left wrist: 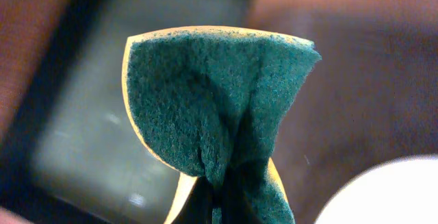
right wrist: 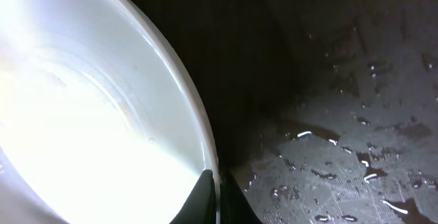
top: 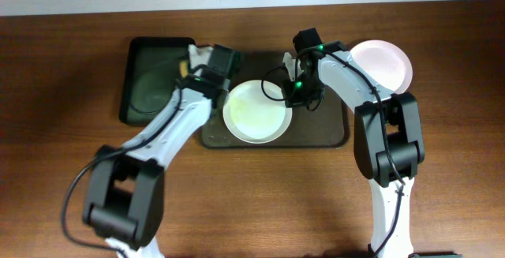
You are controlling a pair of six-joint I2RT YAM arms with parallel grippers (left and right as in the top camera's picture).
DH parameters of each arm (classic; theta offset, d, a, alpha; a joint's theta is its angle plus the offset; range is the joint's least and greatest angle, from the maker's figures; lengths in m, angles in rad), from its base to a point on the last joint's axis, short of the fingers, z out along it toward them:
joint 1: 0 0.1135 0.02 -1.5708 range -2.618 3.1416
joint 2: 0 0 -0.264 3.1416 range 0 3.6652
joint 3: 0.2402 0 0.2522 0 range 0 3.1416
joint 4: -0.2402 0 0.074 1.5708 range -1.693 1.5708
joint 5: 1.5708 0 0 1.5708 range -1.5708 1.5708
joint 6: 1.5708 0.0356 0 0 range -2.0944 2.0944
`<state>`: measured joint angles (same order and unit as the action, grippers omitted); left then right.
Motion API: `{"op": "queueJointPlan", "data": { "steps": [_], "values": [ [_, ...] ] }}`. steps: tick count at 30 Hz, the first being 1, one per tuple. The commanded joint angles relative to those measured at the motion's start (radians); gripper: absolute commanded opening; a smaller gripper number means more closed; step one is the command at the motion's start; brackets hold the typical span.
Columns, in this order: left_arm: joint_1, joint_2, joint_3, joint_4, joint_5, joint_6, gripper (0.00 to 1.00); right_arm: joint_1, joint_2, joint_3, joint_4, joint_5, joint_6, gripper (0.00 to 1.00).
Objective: Clean dirty plates on tray and stack at the side
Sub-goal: 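Lift the white plate with the right gripper and carry it onto the right stack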
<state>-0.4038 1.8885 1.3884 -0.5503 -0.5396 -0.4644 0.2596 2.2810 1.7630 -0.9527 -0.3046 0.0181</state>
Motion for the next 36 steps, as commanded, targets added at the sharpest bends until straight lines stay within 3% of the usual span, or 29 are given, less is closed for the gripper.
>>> {"op": "queueJointPlan", "data": {
  "steps": [1, 7, 12, 14, 23, 27, 29, 36],
  "values": [
    [0.033, -0.115, -0.004, 0.014, -0.058, 0.013, 0.0, -0.005, 0.004, 0.03, -0.028, 0.032, -0.011, 0.04],
    [0.174, -0.12, -0.004, -0.016, 0.254, 0.013, 0.0, 0.009, -0.042, 0.165, -0.097, 0.178, -0.011, 0.04],
    [0.293, -0.089, -0.004, -0.029, 0.435, 0.042, 0.0, 0.072, -0.092, 0.294, -0.163, 0.459, -0.031, 0.04],
    [0.341, -0.063, -0.004, -0.036, 0.526, 0.074, 0.0, 0.14, -0.11, 0.365, -0.185, 0.697, -0.03, 0.04],
    [0.381, -0.008, -0.004, -0.046, 0.518, 0.073, 0.0, 0.408, -0.121, 0.444, -0.167, 1.436, -0.03, 0.04],
    [0.401, -0.005, -0.004, -0.046, 0.518, 0.073, 0.0, 0.473, -0.121, 0.444, -0.095, 1.556, -0.122, 0.04],
    [0.404, -0.005, -0.004, -0.047, 0.518, 0.074, 0.0, 0.489, -0.121, 0.444, -0.063, 1.575, -0.213, 0.04],
    [0.404, -0.005, -0.004, -0.046, 0.518, 0.073, 0.0, 0.499, -0.121, 0.444, -0.01, 1.626, -0.333, 0.04]
  ]
}}
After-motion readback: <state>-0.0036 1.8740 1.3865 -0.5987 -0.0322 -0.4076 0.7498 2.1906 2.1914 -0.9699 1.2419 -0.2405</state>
